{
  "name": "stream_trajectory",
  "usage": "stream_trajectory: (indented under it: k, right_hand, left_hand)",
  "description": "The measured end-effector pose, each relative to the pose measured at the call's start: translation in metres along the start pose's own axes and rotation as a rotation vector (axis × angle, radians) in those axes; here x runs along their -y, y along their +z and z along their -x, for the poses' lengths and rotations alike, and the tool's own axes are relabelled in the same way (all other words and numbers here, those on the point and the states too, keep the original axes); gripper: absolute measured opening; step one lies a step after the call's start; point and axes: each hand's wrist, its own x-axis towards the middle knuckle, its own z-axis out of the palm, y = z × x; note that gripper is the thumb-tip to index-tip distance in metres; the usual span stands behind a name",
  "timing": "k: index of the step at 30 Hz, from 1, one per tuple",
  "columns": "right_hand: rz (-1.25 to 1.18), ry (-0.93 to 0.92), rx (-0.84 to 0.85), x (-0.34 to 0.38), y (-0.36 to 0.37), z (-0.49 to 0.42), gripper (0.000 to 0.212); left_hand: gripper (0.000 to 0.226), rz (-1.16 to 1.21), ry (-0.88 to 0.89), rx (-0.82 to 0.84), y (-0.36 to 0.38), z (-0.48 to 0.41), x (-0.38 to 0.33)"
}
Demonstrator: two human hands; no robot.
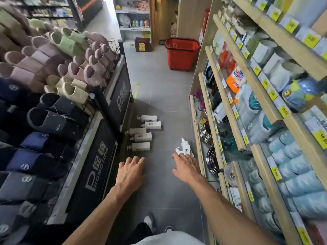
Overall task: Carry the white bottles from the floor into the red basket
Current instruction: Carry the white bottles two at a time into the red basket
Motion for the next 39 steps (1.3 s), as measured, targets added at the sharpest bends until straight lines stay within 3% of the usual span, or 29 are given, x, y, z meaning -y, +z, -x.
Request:
stream_trajectory:
  k: [16,31,39]
  right_hand:
    - [0.012,0.13,0.005,0.01,-0.044,-0.127,0.046]
    - [-0.071,0.202,0.049,-0.064,-0.064,-0.258,0.049]
    - [-0.087,0.179,0.084,-0.1,-0.092,-0.346,0.054]
  left_hand:
    - [0.062,-0.029,0.075,0.029,-0.031,-0.144,0.073]
    - [0.069,-0.105,0.069,0.154,-0.04,-0.323,0.067]
    - [0.068,-0.099,0.015,0.135,-0.06,-0.416,0.063]
